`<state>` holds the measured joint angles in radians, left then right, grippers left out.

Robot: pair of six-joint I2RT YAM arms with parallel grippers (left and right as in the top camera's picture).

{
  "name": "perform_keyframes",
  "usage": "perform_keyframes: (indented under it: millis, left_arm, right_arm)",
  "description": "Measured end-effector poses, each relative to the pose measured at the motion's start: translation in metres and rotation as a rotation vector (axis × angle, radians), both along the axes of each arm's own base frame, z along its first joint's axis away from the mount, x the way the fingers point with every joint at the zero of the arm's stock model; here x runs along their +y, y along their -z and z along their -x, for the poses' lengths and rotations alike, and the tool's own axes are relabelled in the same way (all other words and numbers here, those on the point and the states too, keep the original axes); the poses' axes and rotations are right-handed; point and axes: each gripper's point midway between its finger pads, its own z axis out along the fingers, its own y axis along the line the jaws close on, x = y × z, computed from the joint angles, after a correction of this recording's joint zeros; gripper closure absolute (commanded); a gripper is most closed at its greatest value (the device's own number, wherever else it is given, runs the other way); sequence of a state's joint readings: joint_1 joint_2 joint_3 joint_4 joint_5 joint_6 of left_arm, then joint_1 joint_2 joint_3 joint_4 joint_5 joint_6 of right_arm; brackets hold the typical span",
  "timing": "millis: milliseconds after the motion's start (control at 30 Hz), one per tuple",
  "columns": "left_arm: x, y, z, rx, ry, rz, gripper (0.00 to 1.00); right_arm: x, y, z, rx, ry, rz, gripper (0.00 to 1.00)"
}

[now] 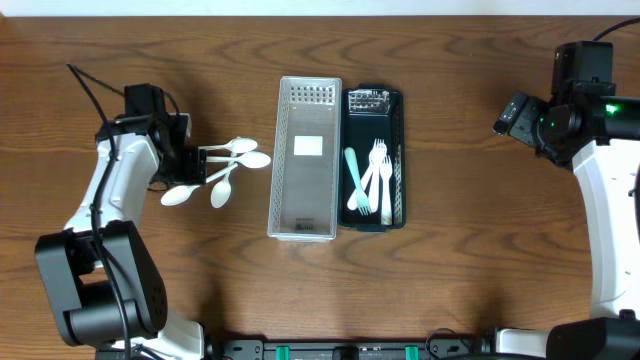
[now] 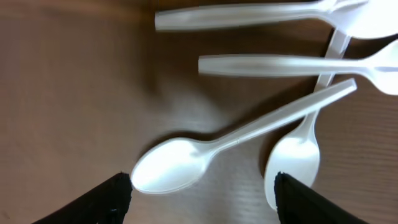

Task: Pack container
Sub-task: 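Grasp a white spoon from the left pile with the left gripper, then carry the spoon into the grey basket and release it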

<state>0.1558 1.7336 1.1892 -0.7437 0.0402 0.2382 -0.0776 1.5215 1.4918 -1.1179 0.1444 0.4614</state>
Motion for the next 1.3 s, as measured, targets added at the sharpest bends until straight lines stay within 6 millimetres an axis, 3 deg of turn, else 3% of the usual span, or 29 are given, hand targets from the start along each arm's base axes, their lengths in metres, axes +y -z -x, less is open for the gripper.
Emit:
perform_keyframes:
  millis: [267, 633, 700, 767, 900, 933, 1200, 1300]
  left_arm:
    - [-0.007, 0.009, 0.001, 0.027, 0.305, -0.013, 0.24]
    - [-0.011, 0.06, 0.009, 0.151, 0.475, 0.022, 0.26]
    - [-0.011, 0.062, 0.007, 0.148, 0.485, 0.02, 0.32]
    - [-0.01, 0.062, 0.006, 0.147, 0.493, 0.017, 0.46]
    - [-0.01, 0.062, 0.006, 0.149, 0.499, 0.016, 0.88]
    - [-0.01, 0.062, 0.007, 0.151, 0.496, 0.018, 0.94]
    - [-0.013, 0.059, 0.019, 0.191, 0.389, 0.051, 0.94]
    - [-0.015, 0.042, 0.024, 0.181, 0.329, 0.052, 0.94]
  right_arm:
    - [-0.001, 0.001, 0.0, 0.003, 0.001, 0.003, 0.01]
    - [-0.001, 0.002, 0.0, 0.005, 0.002, 0.005, 0.01]
    - [-0.002, 0.002, 0.0, 0.005, 0.004, 0.008, 0.01]
    - [-0.002, 0.002, 0.001, 0.006, 0.006, 0.013, 0.01]
    - [-0.004, 0.002, 0.001, 0.007, 0.009, 0.019, 0.01]
    - [-0.004, 0.002, 0.001, 0.007, 0.009, 0.02, 0.01]
    - [-0.005, 0.003, 0.001, 0.011, 0.011, 0.025, 0.01]
    - [-0.005, 0.003, 0.002, 0.014, 0.012, 0.025, 0.01]
